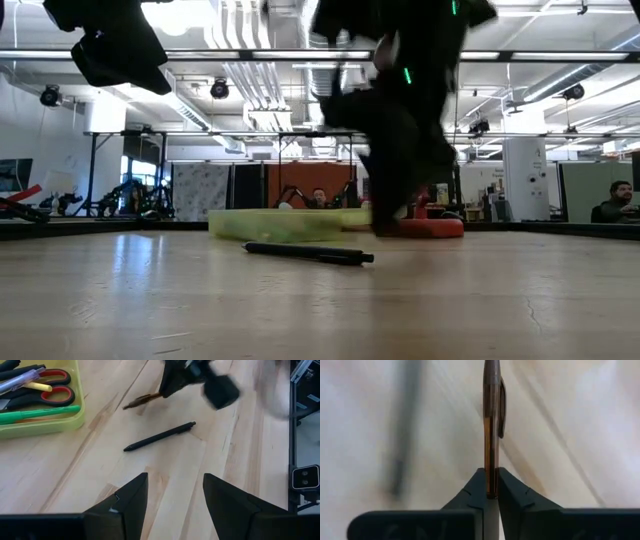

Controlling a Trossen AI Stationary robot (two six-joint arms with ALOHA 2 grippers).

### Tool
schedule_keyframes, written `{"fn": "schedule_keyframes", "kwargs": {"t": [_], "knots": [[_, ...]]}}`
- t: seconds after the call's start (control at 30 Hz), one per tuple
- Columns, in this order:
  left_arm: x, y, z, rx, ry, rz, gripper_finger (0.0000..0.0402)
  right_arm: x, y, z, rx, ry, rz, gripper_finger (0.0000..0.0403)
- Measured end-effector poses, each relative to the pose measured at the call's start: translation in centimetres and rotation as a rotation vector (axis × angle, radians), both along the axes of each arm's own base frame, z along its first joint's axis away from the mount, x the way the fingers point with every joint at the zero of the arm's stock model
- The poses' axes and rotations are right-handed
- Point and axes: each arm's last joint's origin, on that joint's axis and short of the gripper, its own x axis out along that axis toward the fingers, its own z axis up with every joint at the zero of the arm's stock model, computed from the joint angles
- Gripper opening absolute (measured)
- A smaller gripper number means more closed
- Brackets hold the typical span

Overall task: Pick & place school supplies into a supply box
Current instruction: Put the brown pen into the yellow supply box

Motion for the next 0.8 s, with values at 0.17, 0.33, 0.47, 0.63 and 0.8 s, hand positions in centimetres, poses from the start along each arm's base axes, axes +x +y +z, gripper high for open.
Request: {"fn": "schedule_keyframes", "kwargs": {"t": [0.17, 0.33, 0.47, 0.63, 0.8], "knots": [[0.0, 0.0, 0.0, 0.000, 0.000, -0.001, 0.0175, 1.4, -2.6, 6.2, -0.040, -0.249, -0.030, 0.0015], [0.0, 0.0, 0.0, 0.000, 0.000, -0.001, 0.0175, 3.5, -9.1, 8.6, -0.050, -0.375, -0.085, 0.0014], [0.0, 0.0, 0.0, 0.001, -0.002, -0.001, 0.0175, 5.4, -14.7, 6.7, 0.063, -0.348, -0.123, 0.0014], [0.0, 0.0, 0.0, -0.002, -0.007, -0.002, 0.0175, 7.0, -16.2, 6.0, 0.090, -0.319, -0.137, 0.0045], [0.2, -0.1, 0.2, -0.005, -0.022, -0.015, 0.0175, 7.2, -15.6, 6.0, 0.013, -0.279, -0.127, 0.0111]]}}
